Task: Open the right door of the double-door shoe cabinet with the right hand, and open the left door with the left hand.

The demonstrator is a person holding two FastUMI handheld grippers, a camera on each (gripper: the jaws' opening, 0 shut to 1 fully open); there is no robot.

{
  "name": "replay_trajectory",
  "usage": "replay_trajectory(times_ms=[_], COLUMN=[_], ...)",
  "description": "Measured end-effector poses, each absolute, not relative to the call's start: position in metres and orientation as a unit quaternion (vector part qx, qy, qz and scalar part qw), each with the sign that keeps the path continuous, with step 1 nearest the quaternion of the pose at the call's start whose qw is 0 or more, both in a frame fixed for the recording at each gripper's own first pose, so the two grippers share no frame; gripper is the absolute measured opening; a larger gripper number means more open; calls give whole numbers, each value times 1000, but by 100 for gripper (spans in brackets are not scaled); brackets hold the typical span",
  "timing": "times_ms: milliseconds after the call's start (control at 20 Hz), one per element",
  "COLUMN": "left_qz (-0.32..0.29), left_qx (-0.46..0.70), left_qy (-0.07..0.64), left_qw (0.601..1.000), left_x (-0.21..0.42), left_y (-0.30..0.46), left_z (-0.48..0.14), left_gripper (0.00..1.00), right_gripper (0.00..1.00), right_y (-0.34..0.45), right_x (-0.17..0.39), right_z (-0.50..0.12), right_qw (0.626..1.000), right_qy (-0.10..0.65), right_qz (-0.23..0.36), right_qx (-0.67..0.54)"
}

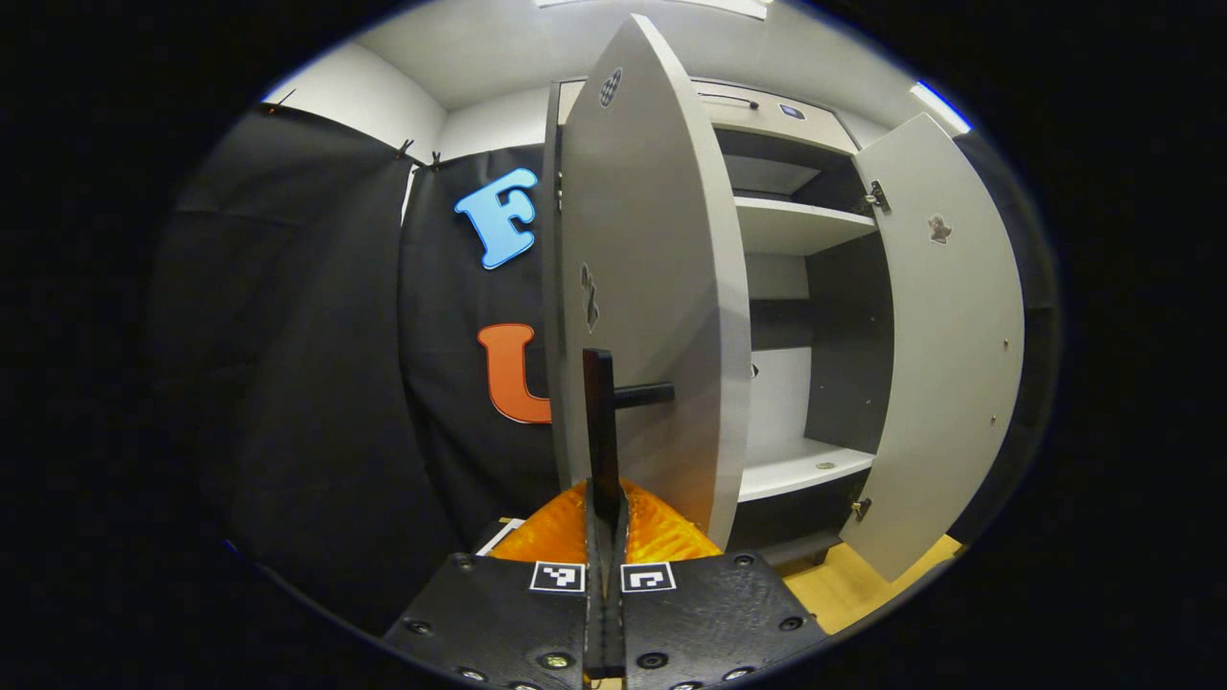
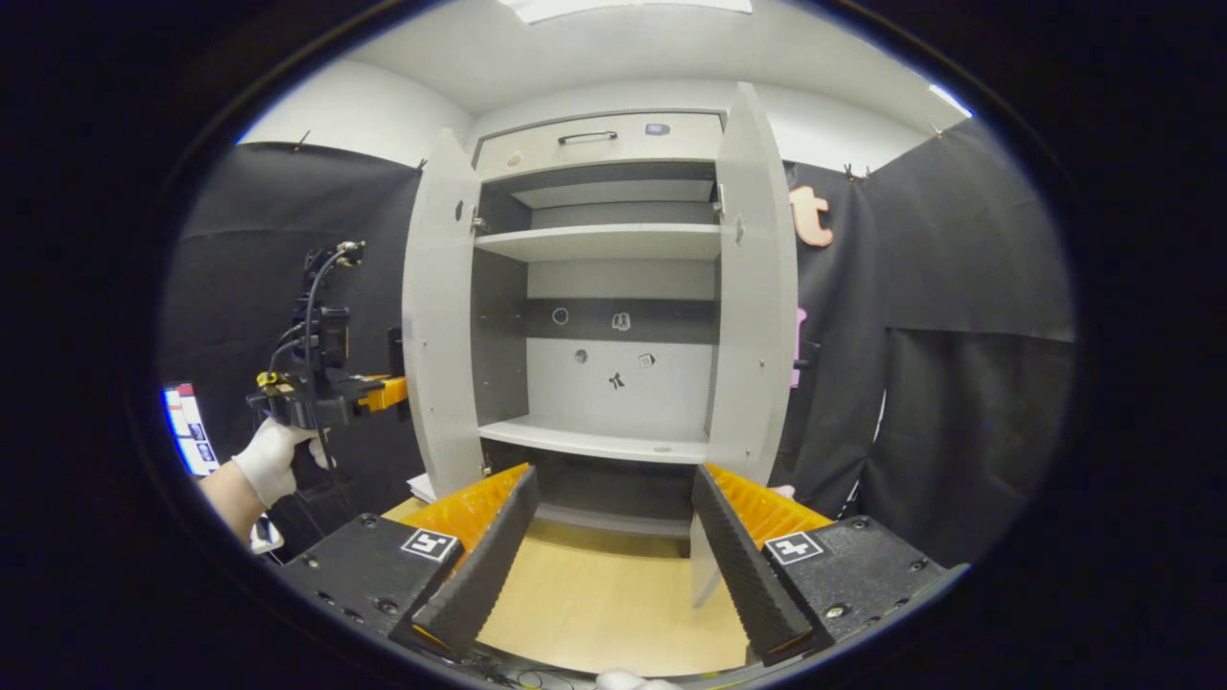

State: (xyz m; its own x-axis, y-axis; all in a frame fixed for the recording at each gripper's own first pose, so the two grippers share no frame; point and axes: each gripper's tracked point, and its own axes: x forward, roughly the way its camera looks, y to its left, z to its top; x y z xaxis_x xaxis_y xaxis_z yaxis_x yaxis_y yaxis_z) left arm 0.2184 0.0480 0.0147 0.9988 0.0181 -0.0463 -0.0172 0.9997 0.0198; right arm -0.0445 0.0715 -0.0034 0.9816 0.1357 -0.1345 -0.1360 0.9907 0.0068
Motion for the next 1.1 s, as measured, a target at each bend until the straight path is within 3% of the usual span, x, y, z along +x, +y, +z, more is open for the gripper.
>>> replay_trajectory(times_ms=[50,100,150,300,350,400,850,900,950,1100], left_qz=[13,15,15,23,20,12,-28,-30,-29,-28], left_qx=[9,6,4,8,-3,-17,-21,-22,-20,-17], left_qy=[23,22,20,19,18,15,7,6,6,10], left_qw=[1000,1000,1000,1000,1000,1000,999,999,999,999], left_x=[218,216,216,219,217,219,220,220,220,219], left_y=[53,58,63,82,87,88,107,107,106,106], left_z=[15,15,15,13,12,12,12,12,12,13], left_gripper=[8,8,0,0,9,0,0,9,0,0], right_gripper=[100,100,100,100,100,100,100,100,100,100], right_y=[73,76,79,87,90,93,109,110,112,115], right_x=[-44,-43,-42,-40,-39,-40,-37,-38,-39,-39], right_z=[-3,-3,-2,-1,-2,-2,2,2,3,3], right_qw=[995,995,995,995,995,994,994,994,994,994], right_qy=[67,67,66,65,66,66,67,65,65,66], right_qz=[69,71,73,78,80,83,84,84,86,89], right_qx=[0,0,0,-3,-3,-3,-15,-16,-16,-12])
